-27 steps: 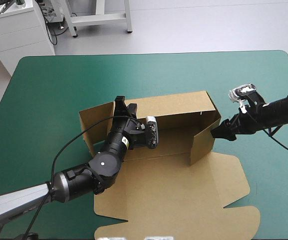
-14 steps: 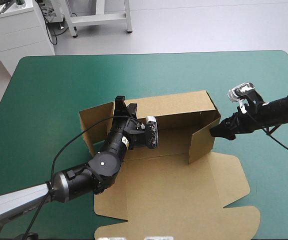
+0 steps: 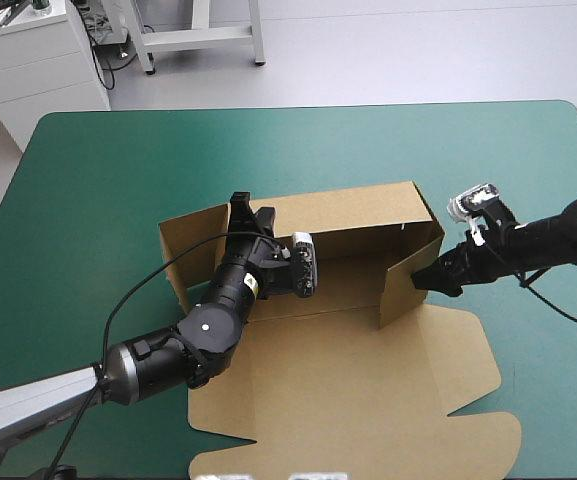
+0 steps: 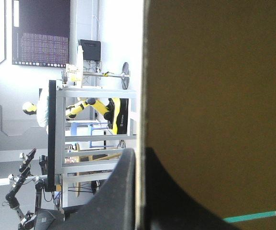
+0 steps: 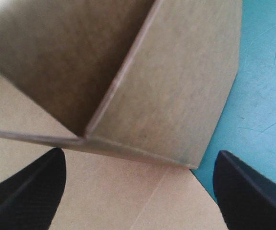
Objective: Fold the box
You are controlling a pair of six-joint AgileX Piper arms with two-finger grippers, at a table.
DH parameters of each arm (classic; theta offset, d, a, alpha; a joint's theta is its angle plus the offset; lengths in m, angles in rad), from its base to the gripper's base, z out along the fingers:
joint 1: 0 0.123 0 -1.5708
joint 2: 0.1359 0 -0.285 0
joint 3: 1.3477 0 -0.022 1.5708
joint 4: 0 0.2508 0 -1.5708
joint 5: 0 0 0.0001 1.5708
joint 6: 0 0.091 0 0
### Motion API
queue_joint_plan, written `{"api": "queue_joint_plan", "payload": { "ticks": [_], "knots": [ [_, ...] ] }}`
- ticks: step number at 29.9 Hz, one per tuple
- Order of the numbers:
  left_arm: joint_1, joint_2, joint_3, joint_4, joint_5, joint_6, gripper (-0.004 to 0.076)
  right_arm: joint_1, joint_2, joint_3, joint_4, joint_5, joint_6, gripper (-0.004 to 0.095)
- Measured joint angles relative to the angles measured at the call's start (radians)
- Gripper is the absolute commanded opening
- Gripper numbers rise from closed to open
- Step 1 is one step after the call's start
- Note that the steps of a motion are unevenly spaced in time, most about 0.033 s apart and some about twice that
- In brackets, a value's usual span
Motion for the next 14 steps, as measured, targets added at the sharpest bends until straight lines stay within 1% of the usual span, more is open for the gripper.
{"api": "queue_joint_plan", "payload": {
  "ticks": [5, 8, 14],
  "knots": [
    [0.000, 0.000, 0.000, 0.001, -0.001, -0.002, -0.0032, 0.060, 0.000, 0.078, 0.006, -0.118, -0.037, 0.0759],
    [0.000, 0.001, 0.000, 0.003, -0.002, -0.003, -0.0032, 0.105, 0.000, 0.121, 0.020, -0.208, -0.048, 0.0753],
    [0.001, 0.001, 0.000, 0.004, 0.000, -0.003, -0.0032, 0.166, -0.034, 0.149, 0.078, -0.340, -0.066, 0.0741]
  ]
}}
